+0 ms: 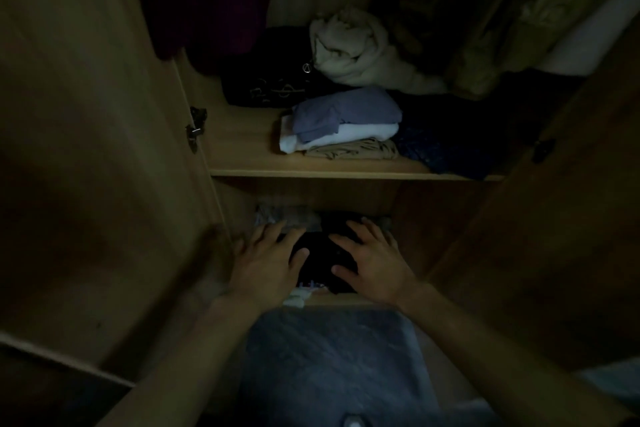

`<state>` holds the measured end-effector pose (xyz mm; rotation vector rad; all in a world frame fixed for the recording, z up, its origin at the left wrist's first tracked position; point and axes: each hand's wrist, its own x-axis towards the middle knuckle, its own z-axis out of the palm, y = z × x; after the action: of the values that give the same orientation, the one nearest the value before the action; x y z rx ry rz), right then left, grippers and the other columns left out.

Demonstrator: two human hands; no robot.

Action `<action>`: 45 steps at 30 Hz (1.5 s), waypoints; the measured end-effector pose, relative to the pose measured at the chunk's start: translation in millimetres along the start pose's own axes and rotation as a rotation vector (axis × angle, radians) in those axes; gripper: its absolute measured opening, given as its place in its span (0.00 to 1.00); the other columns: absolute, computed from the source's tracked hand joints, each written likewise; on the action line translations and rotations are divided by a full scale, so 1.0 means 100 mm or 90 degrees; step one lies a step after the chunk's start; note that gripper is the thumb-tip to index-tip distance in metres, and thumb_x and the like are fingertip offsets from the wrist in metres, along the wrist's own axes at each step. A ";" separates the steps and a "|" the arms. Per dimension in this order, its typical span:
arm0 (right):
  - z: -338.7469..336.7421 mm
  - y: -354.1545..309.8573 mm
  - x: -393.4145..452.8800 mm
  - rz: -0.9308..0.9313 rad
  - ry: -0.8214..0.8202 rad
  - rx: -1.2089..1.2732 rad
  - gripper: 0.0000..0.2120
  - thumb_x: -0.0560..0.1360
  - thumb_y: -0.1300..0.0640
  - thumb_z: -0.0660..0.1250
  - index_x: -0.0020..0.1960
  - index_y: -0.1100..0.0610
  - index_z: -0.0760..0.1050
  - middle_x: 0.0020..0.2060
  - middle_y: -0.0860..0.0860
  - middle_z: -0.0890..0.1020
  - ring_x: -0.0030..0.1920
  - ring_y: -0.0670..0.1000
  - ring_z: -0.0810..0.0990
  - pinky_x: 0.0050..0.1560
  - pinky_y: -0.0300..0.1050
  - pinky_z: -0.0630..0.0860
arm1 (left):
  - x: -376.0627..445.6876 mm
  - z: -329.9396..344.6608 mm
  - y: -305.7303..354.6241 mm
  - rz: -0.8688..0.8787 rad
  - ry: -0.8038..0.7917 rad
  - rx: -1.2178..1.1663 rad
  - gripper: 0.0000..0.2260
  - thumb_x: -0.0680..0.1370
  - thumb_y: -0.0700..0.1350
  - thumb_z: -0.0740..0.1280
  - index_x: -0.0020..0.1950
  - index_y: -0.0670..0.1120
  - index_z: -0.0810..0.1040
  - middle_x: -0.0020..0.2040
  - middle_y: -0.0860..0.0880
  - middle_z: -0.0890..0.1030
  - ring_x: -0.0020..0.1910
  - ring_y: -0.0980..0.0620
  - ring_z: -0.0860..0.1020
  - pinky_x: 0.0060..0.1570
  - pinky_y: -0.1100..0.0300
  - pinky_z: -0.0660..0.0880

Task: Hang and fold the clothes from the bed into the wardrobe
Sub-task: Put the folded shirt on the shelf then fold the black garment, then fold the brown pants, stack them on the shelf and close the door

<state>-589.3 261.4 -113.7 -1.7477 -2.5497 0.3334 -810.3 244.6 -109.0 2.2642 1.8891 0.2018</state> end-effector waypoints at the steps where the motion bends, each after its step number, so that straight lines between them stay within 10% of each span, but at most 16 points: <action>1: -0.01 -0.05 -0.10 0.012 0.004 -0.006 0.31 0.78 0.37 0.58 0.77 0.41 0.54 0.78 0.49 0.53 0.78 0.57 0.46 0.74 0.68 0.52 | -0.06 -0.02 0.00 0.016 -0.001 0.004 0.21 0.83 0.61 0.48 0.76 0.60 0.59 0.78 0.54 0.60 0.75 0.49 0.59 0.71 0.46 0.60; 45: 0.51 1.29 -8.34 0.834 0.343 0.167 0.31 0.78 0.41 0.62 0.77 0.48 0.57 0.75 0.53 0.63 0.75 0.55 0.60 0.71 0.57 0.64 | -3.77 1.39 6.08 0.717 -0.219 -0.079 0.23 0.80 0.57 0.64 0.73 0.49 0.69 0.71 0.49 0.72 0.68 0.46 0.71 0.66 0.49 0.69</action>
<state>-171.9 -473.5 -110.0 -2.5994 -0.7273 0.1397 -264.7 -239.3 -100.4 2.7461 0.2921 0.0552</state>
